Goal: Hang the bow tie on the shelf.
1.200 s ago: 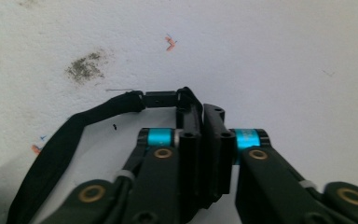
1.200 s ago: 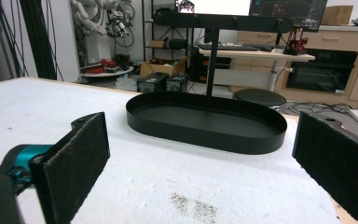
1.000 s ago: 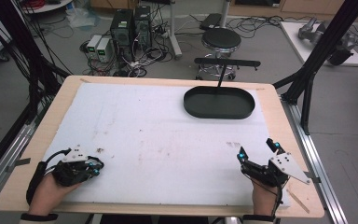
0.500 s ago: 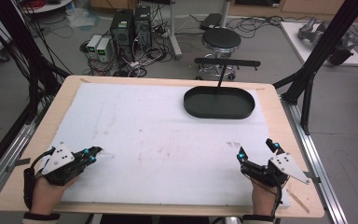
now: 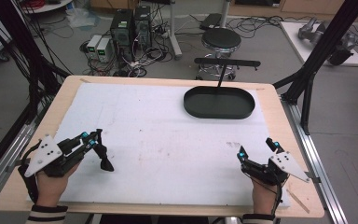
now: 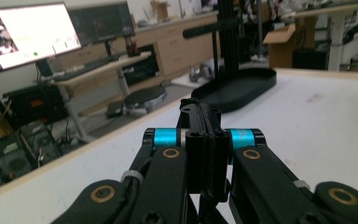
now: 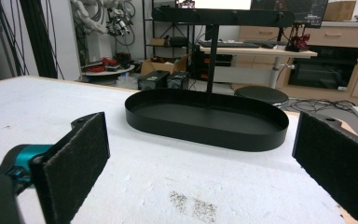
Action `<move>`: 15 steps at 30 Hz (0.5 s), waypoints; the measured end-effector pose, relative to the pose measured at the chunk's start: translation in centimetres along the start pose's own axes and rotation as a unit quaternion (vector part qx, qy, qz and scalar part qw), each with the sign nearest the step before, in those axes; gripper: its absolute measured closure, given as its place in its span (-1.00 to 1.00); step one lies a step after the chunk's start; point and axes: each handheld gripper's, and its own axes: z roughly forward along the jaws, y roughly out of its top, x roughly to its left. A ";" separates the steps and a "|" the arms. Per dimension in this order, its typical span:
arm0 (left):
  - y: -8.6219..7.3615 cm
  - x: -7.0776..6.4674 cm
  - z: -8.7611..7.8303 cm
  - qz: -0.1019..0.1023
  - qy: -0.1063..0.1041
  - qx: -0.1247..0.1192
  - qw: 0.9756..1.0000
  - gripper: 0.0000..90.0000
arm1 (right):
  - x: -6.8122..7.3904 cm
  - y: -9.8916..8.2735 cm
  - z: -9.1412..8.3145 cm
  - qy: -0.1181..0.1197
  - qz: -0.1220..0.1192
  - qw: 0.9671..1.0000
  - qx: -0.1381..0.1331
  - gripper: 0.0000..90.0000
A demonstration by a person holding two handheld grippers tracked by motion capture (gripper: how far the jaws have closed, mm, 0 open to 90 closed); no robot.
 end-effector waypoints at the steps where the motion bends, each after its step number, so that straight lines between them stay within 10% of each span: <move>1: 0.2 -0.1 0.3 -0.002 0.000 -0.011 1.000 0.97 | 0.0 0.0 0.0 0.000 0.000 1.000 0.000 -0.94; 15: 3.6 -1.0 7.1 -0.025 -0.007 -0.094 0.995 0.97 | -0.3 -0.2 0.1 0.001 0.009 1.000 -0.003 -0.94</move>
